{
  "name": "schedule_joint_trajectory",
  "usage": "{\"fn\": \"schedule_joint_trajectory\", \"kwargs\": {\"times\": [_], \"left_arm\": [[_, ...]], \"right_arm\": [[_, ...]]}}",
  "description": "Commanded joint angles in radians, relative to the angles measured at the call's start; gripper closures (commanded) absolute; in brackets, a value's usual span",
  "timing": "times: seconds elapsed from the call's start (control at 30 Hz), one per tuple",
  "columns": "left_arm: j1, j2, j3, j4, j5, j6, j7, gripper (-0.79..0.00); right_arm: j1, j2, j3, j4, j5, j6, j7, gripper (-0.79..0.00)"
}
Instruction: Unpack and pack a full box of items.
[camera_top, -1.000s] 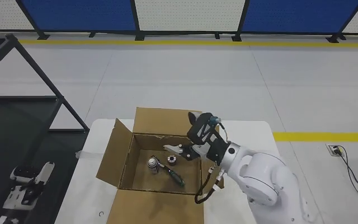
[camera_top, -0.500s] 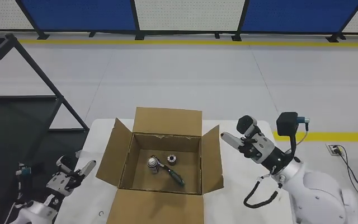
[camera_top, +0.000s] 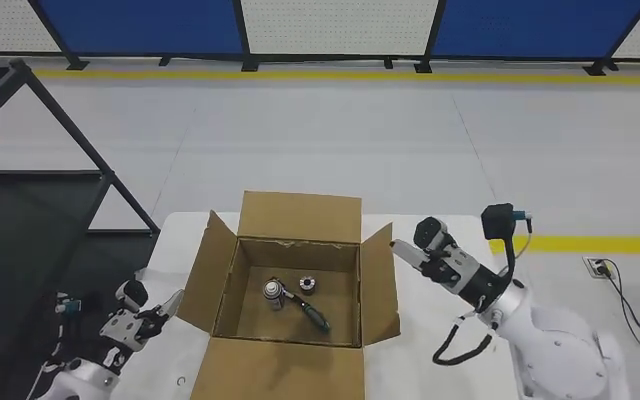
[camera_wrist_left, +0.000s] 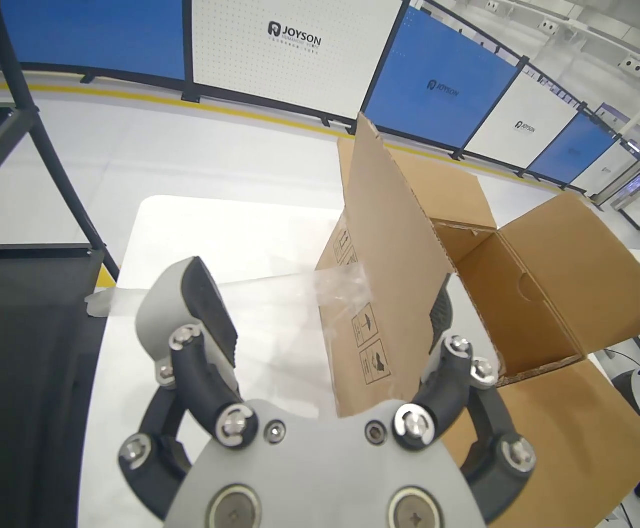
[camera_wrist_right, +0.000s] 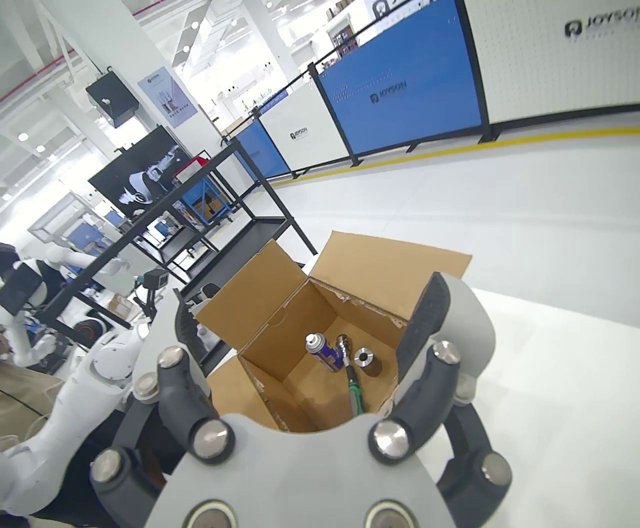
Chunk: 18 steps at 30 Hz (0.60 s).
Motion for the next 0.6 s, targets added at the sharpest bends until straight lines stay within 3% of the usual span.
{"fn": "schedule_joint_trajectory", "kwargs": {"times": [0.0, 0.33, 0.57], "left_arm": [[0.003, 0.0, 0.01, -0.007, 0.005, 0.0, 0.0, -0.785], [0.004, 0.003, 0.059, -0.018, 0.042, -0.01, -0.011, -0.785], [-0.003, 0.005, 0.11, 0.007, 0.078, -0.011, -0.037, -0.785]], "right_arm": [[0.021, 0.004, 0.009, 0.037, 0.054, 0.042, 0.046, -0.785], [0.085, 0.029, -0.022, 0.149, 0.141, 0.159, 0.275, -0.785], [0.123, 0.032, -0.114, 0.2, 0.225, 0.107, 0.293, -0.785]]}}
